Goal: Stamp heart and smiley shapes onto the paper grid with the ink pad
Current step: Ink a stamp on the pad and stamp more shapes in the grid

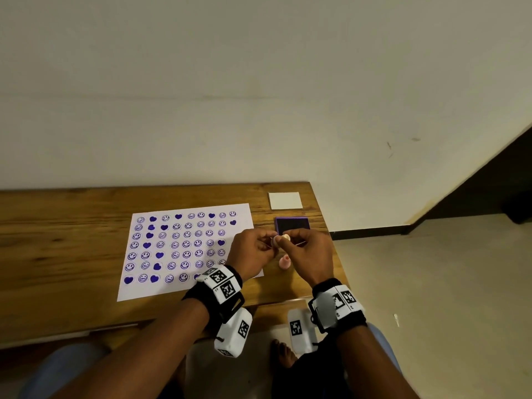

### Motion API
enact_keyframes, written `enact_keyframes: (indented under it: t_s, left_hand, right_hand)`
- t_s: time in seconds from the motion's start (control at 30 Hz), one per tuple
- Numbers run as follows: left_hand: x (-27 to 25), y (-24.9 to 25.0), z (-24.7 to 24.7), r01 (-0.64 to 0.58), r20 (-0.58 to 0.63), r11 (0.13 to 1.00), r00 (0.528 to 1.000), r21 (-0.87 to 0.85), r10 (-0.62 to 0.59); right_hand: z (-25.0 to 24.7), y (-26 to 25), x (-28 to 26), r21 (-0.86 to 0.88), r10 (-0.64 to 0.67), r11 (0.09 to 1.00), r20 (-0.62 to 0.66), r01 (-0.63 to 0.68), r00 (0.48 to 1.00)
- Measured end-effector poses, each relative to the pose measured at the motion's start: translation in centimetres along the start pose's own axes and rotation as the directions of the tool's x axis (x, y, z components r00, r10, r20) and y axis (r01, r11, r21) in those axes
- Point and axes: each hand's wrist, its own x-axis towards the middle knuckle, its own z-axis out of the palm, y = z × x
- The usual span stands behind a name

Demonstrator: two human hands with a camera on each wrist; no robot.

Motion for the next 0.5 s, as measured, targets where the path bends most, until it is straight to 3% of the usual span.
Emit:
enact_keyframes:
  t_s: [0.27,0.5]
  left_hand:
    - [-0.4,0.5,-0.7,-0.040,-0.021,0.998,0.999,-0.037,0.039]
    - [-0.3,0.9,-1.2,-0.103,0.012,0.993,0.995,0.059,0.103]
  right_hand:
    - [0.0,0.0,0.1,0.073,0.039,0.996,0.044,-0.042,0.998]
    - [-1.3,-0.6,0.2,0.264,0.087,0.955,0.191,-0.137,0.978]
